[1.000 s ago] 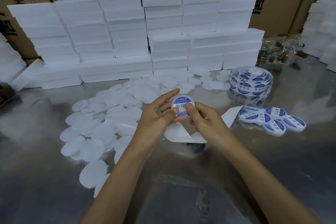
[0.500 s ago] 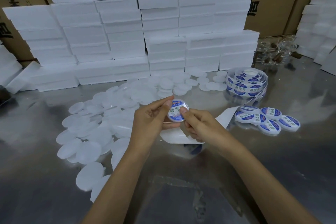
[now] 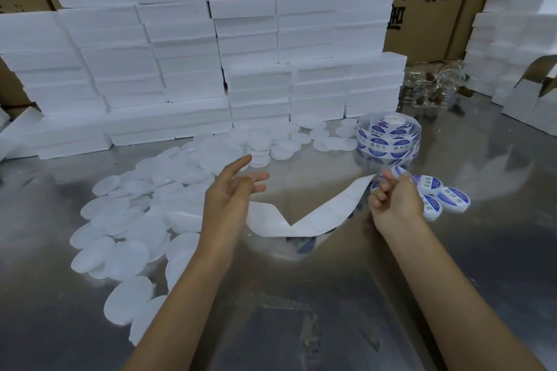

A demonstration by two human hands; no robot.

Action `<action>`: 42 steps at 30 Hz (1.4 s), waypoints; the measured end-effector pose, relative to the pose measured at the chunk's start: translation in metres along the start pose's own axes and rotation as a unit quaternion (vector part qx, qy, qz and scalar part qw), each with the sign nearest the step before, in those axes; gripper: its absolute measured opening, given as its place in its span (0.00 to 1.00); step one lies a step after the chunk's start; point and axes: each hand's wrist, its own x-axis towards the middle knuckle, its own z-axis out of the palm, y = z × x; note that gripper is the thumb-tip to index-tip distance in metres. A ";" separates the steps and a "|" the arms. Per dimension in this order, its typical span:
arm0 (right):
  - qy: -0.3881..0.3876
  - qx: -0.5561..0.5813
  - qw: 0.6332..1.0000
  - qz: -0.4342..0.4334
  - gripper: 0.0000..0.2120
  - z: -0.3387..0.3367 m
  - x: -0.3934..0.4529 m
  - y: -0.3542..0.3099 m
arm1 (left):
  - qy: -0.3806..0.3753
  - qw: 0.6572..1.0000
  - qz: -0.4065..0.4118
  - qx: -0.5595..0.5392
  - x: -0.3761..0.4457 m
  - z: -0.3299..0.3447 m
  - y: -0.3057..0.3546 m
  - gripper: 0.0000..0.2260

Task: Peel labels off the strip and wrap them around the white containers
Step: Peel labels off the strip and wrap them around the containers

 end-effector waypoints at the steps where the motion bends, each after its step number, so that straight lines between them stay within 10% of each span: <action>1: 0.003 0.004 1.000 0.000 0.16 -0.001 0.001 -0.001 | 0.005 1.000 -0.001 0.001 0.000 0.000 0.000 0.14; 10: -0.054 -0.206 0.967 -0.141 0.15 0.015 -0.007 0.010 | 0.083 0.996 0.007 0.020 0.013 -0.011 -0.021 0.15; 15: -0.176 -0.465 0.817 -0.292 0.05 0.066 0.007 0.037 | 0.079 0.996 0.008 0.032 0.022 -0.017 -0.034 0.14; 18: -0.214 -0.602 0.708 -0.301 0.16 0.097 0.033 0.054 | 0.070 0.997 0.012 0.038 0.024 -0.018 -0.037 0.15; 22: -0.221 -0.679 0.652 -0.253 0.27 0.120 0.069 0.069 | 0.060 0.997 0.006 0.048 0.027 -0.017 -0.040 0.15; 33: -0.137 -0.603 0.705 -0.347 0.15 0.121 0.089 0.076 | 0.069 0.998 0.006 0.009 0.031 -0.020 -0.035 0.15; 42: -0.365 -0.517 0.621 -0.462 0.13 0.088 -0.025 0.053 | 0.015 0.994 -0.034 -0.106 0.023 -0.023 -0.010 0.21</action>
